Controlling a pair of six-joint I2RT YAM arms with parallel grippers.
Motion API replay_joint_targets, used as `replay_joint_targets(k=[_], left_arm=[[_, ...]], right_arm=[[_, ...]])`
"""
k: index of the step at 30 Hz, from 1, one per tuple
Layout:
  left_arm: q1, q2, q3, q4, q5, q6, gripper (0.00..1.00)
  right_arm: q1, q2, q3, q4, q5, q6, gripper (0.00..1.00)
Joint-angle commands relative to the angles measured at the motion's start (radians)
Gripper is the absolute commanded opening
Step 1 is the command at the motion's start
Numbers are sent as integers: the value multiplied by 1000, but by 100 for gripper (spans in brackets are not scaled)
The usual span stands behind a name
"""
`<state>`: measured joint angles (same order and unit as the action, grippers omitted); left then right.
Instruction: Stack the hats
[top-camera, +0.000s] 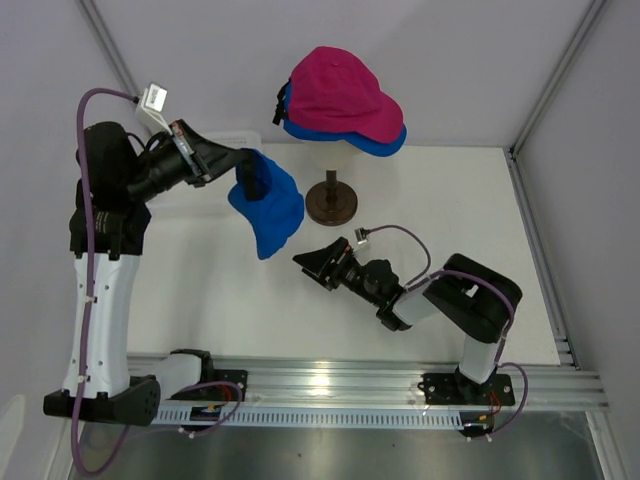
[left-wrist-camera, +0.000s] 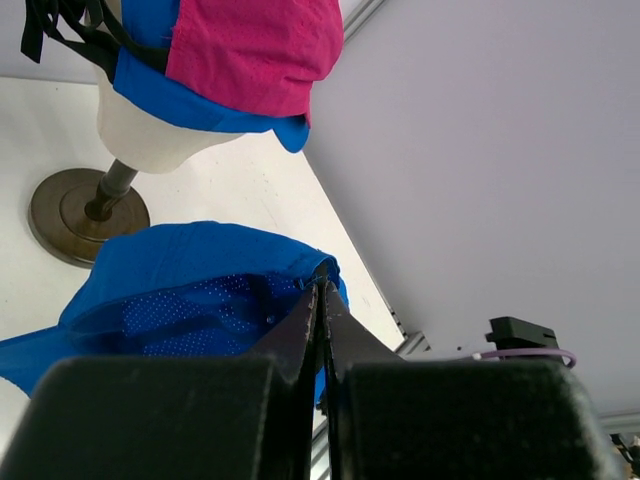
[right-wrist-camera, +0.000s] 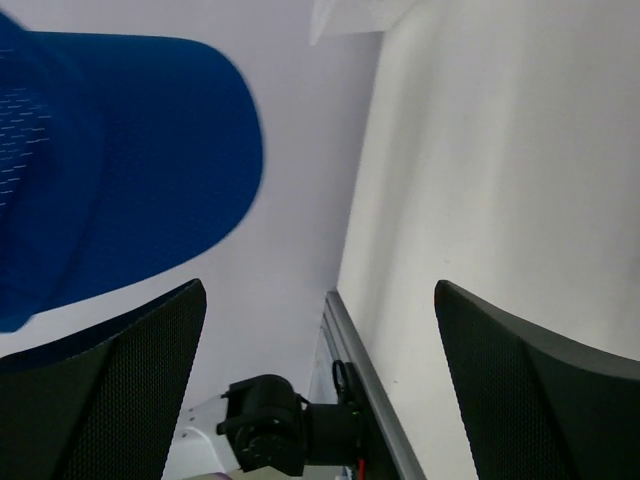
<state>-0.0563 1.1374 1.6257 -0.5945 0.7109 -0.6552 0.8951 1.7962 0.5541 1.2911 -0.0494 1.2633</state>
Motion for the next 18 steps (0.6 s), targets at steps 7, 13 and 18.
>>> replay_joint_targets(k=[7,13,18], left_arm=[[-8,-10,-46,200,42,-99,1],[-8,-33,-85,268,21,-172,1],[-8,-63,-187,366,15,-280,1]], right_arm=[[-13,124,64,274,37,174,99],[11,146,147,277,132,255,99],[70,167,199,278,227,333,99]])
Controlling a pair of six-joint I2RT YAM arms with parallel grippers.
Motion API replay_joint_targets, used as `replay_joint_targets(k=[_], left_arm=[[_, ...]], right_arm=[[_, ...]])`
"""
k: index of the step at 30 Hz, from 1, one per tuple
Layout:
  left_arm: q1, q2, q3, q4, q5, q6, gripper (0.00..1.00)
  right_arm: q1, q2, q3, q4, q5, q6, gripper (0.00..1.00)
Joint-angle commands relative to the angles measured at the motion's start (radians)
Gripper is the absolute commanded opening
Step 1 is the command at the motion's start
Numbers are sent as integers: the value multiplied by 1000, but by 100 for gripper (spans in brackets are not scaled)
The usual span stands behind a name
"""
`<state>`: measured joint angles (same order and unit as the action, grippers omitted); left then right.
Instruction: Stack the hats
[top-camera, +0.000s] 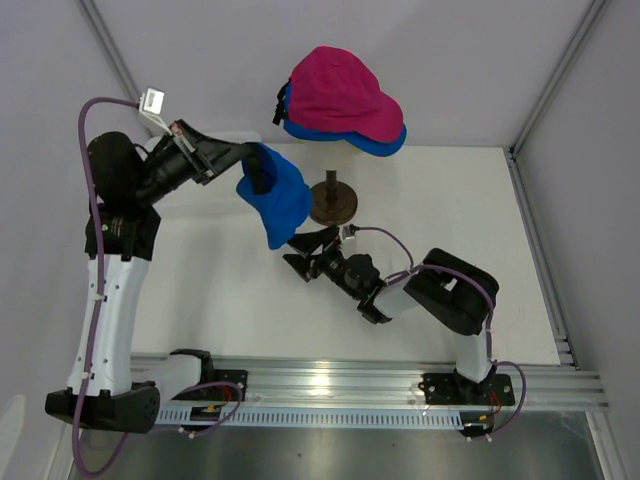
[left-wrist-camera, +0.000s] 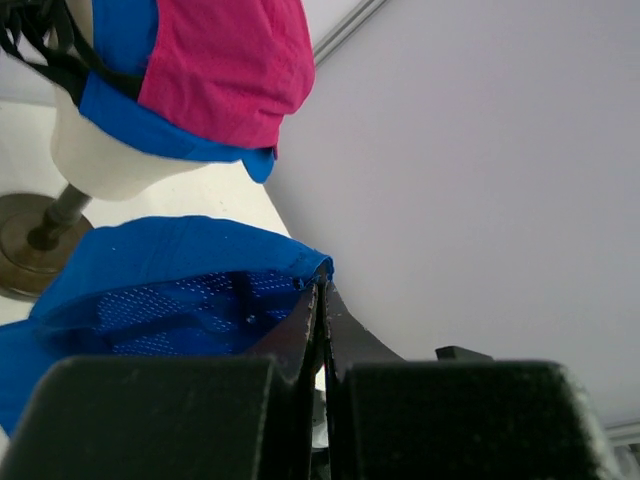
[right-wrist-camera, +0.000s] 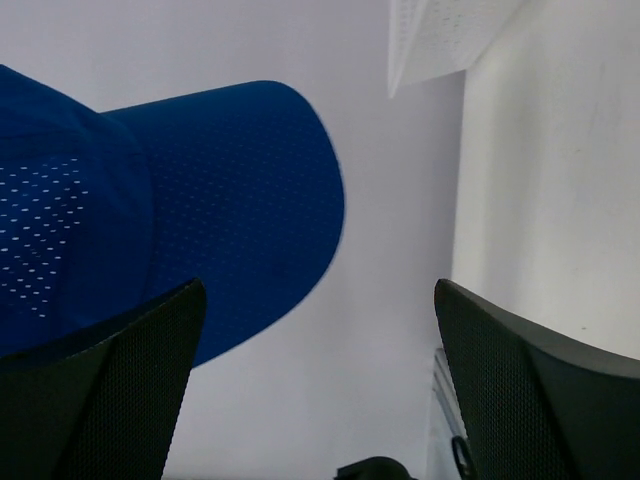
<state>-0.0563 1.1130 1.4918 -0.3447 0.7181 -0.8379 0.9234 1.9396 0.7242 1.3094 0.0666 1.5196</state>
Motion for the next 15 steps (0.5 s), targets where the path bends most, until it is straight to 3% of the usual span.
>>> replay_joint_targets(k=[1,2,5,10,15], left_arm=[[-8,-51,-76,150,-3,-152,1],[-8,-68,-164,227,-11,-179,1],[-8,-113,-220,263,-54,-196,1],[-8,-159,-222,280,-91,-167,1],[-8,-211,-254,300,-134,-153,1]], right_arm=[[51,28,30,260,136,103,100],[58,35,32,260,154,138,99],[71,68,64,261,179,292,99],[109,97,80,261,223,460,99],[134,143,92,261,307,753,100]])
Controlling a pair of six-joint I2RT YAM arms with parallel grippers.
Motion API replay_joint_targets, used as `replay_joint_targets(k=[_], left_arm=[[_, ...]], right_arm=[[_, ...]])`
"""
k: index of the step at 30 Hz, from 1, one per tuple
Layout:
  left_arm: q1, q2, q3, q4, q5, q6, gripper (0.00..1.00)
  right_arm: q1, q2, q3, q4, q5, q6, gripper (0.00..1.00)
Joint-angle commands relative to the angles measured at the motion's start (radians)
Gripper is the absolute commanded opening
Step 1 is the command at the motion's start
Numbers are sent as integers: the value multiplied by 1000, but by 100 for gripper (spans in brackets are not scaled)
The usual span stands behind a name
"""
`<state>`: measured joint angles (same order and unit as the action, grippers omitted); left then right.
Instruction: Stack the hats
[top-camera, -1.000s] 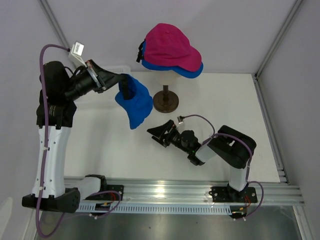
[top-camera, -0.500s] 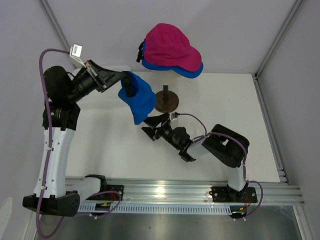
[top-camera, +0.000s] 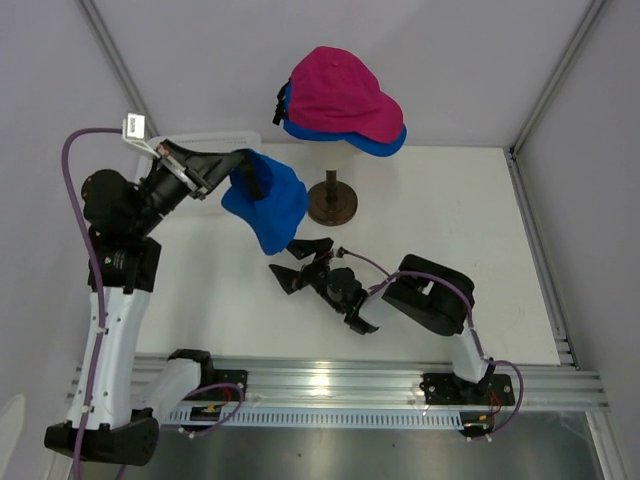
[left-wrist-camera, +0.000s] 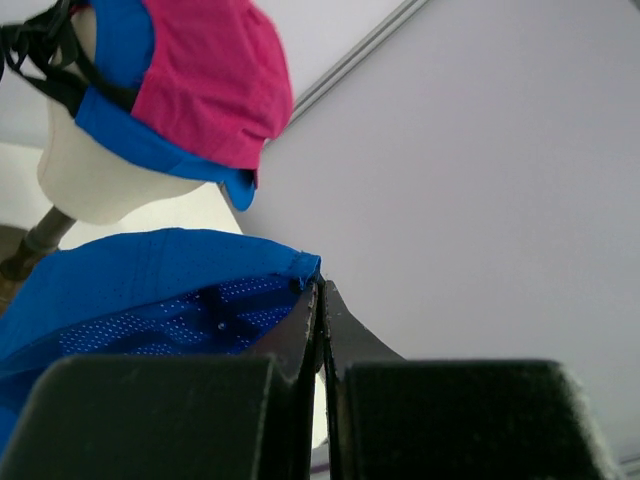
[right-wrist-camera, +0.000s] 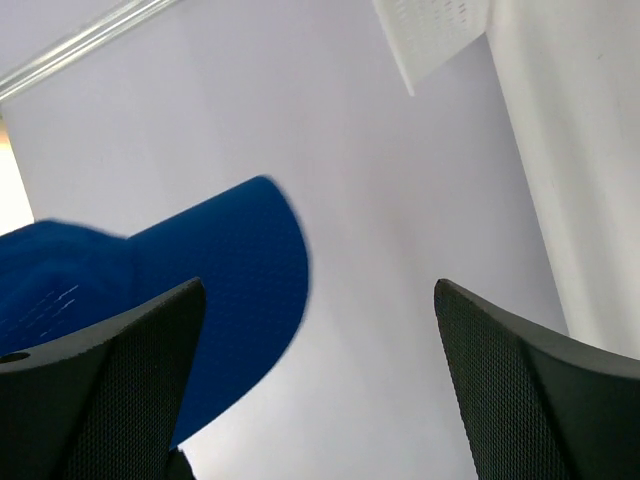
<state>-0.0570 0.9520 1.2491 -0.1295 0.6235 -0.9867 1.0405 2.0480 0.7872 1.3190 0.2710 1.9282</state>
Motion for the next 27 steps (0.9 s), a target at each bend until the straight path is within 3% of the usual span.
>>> replay_joint_targets(k=[1,6,14,22,27], left_arm=[[-7,-53,-22,91,-42,-1,1],[-7,-84,-76,154,-30,-3,1],[-7,-96,-170,220,108,94,1],[-7,-153,-385,604,128,76,1],[-6,-156,-431,784,127,62,1]], right_arm=[[23,41,40,252,118,382,99],[56,95,118,252,137,604,99],[67,26,86,252,166,676,99],[122,64,260,252,103,761,99],[133,48,251,252,108,781,99]])
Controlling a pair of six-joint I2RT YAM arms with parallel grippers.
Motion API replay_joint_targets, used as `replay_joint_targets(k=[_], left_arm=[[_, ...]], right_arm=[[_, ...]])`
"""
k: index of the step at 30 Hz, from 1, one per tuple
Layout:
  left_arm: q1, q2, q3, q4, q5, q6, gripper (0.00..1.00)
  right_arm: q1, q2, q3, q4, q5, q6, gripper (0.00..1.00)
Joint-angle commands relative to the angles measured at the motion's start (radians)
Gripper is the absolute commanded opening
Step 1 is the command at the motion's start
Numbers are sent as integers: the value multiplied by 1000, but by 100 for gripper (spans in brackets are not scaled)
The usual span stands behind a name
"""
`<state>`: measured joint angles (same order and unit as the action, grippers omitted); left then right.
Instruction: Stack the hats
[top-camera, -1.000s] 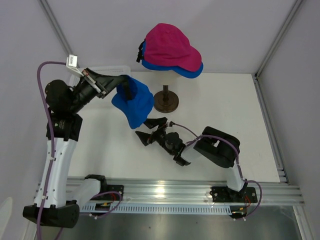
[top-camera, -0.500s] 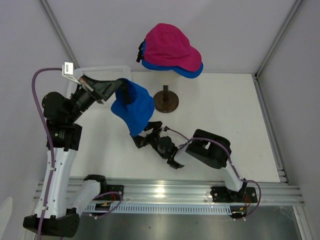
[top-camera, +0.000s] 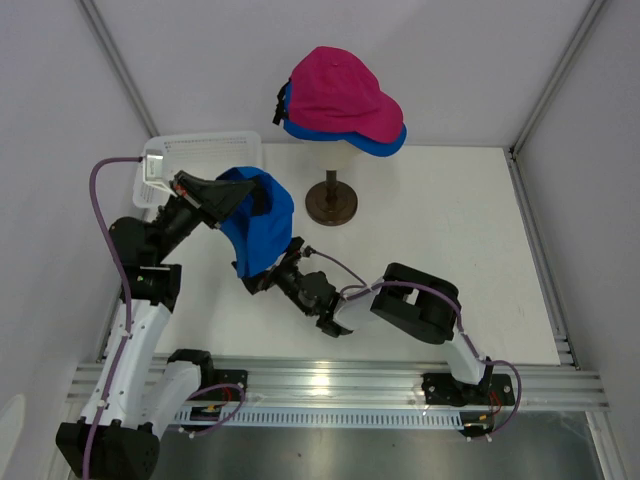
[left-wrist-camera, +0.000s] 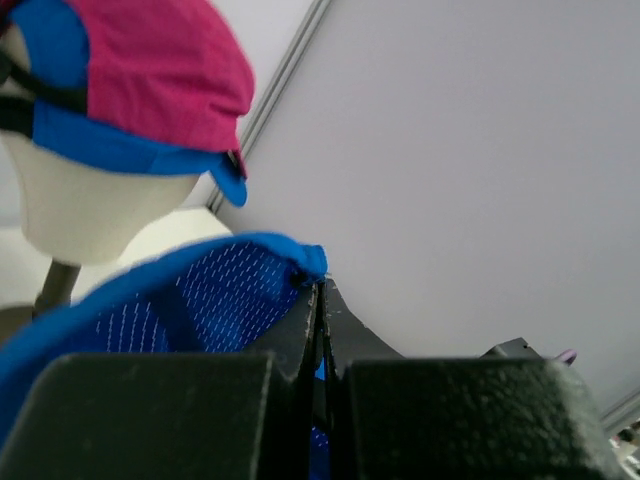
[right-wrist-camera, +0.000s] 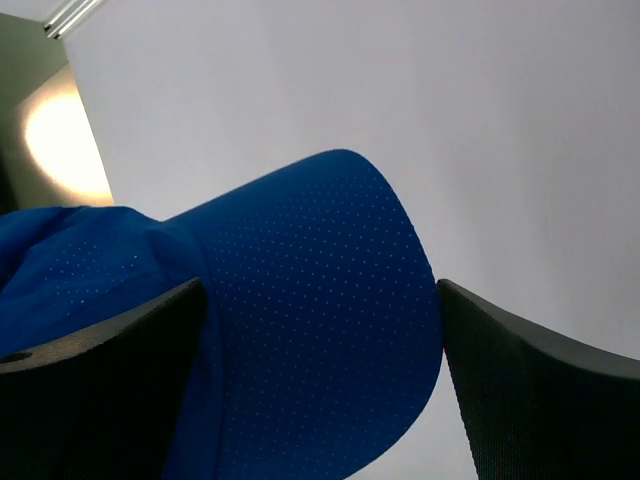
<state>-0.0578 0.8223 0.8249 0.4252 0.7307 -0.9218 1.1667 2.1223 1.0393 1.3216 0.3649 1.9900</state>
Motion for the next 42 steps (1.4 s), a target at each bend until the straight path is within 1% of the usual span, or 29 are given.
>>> replay_joint_targets(k=[1,3,6,10,11,15,19,23,26,27,28,29,32,33,35,36,37,38,40,42], left_arm=[[-5,-26,-21,280,22,0,1],[-5,-25,-30,296,13,-2,1],[-5,-25,-49,362,12,-20,1],[-5,-32,-111,530,25,-46,1],[-5,-32,-147,567,26,-51,1],[-5,-14,-203,737,51,-71,1],[-2,14,-221,813,98,-110,1],[22,-12,-236,799,116,-118,1],[52,-44,-253,781,114,-118,1],[53,-51,-256,774,119,-120,1],[82,-57,-262,762,125,-118,1],[88,-69,-267,756,128,-117,1],[110,-84,-282,735,141,-115,1],[110,-89,-285,731,144,-114,1],[111,-89,-294,721,156,-111,1],[111,-91,-296,716,160,-109,1],[111,-92,-297,710,167,-104,1],[111,-94,-308,701,177,-97,1],[115,-100,-316,689,187,-91,1],[113,-103,-323,682,208,-88,1]], right_arm=[[7,-36,-11,249,17,718,99],[2,-64,-31,249,26,718,99],[-7,-74,-38,249,25,719,100],[-15,-68,-21,252,31,727,100],[-21,-74,-18,251,35,728,100],[-58,-110,-15,251,37,728,99],[-88,-142,-33,249,42,727,100],[-111,-157,-58,251,35,722,99],[-113,-156,-51,252,35,719,78],[-113,-154,-48,252,35,719,62],[-114,-154,-44,252,35,721,54],[-114,-154,-44,252,34,721,49],[-121,-159,-56,252,31,721,41],[-124,-162,-61,252,31,721,33],[-137,-166,-77,252,28,713,24],[-142,-176,-85,252,23,707,15],[-151,-180,-91,252,14,698,12],[-157,-185,-97,252,14,695,8],[-174,-200,-122,251,11,685,0],[-188,-217,-142,252,6,668,0]])
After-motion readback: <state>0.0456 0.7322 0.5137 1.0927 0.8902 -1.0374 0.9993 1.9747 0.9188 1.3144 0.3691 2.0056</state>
